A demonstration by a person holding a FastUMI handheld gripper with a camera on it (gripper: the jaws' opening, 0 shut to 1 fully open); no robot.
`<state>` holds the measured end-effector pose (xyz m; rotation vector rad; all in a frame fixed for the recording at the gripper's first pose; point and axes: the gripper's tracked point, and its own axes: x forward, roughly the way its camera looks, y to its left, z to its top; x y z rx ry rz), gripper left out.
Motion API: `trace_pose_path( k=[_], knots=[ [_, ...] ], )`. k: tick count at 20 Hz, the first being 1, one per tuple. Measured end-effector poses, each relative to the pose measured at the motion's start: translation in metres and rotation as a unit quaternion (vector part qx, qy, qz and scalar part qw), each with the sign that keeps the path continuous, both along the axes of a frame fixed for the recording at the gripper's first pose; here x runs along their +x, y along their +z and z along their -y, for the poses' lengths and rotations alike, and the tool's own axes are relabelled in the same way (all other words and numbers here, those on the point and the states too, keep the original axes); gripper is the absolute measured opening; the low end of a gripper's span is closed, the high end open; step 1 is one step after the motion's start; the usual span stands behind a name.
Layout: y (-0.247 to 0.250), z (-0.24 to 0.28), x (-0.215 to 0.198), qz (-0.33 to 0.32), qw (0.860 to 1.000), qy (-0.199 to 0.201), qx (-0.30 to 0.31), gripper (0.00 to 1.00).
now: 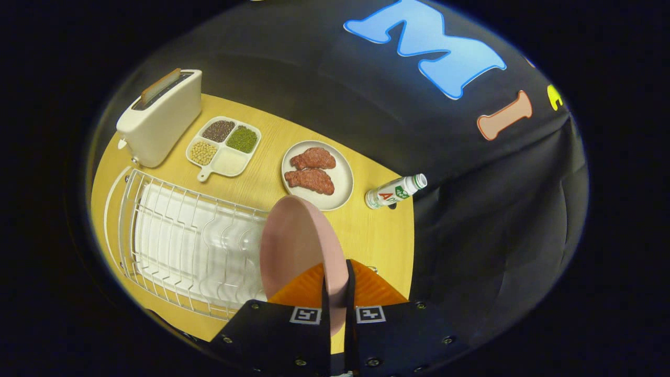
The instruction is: Take the plate from the dish rack, then take the spoon from the basket and place it into the plate.
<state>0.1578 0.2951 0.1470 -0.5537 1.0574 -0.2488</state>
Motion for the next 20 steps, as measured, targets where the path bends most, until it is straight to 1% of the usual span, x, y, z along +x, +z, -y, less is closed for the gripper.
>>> trace_pose_path(
  k=[3,6,8,10,13,16,20],
  knots=[
    [0.009,0.001,-0.009,0.002,0.999,-0.009,0.044,0.10],
    [0.017,0.005,-0.024,0.008,0.996,-0.004,0.087,0.10],
    [0.022,0.006,-0.040,0.012,0.992,0.001,0.129,0.10],
    [0.024,0.008,-0.061,0.013,0.985,0.005,0.170,0.10],
    [0.027,0.023,-0.095,0.016,0.977,0.008,0.213,0.10],
    [0.020,0.039,-0.129,0.018,0.968,0.002,0.250,0.10],
    [-0.003,0.060,-0.175,0.014,0.957,-0.015,0.291,0.10]
  ],
)
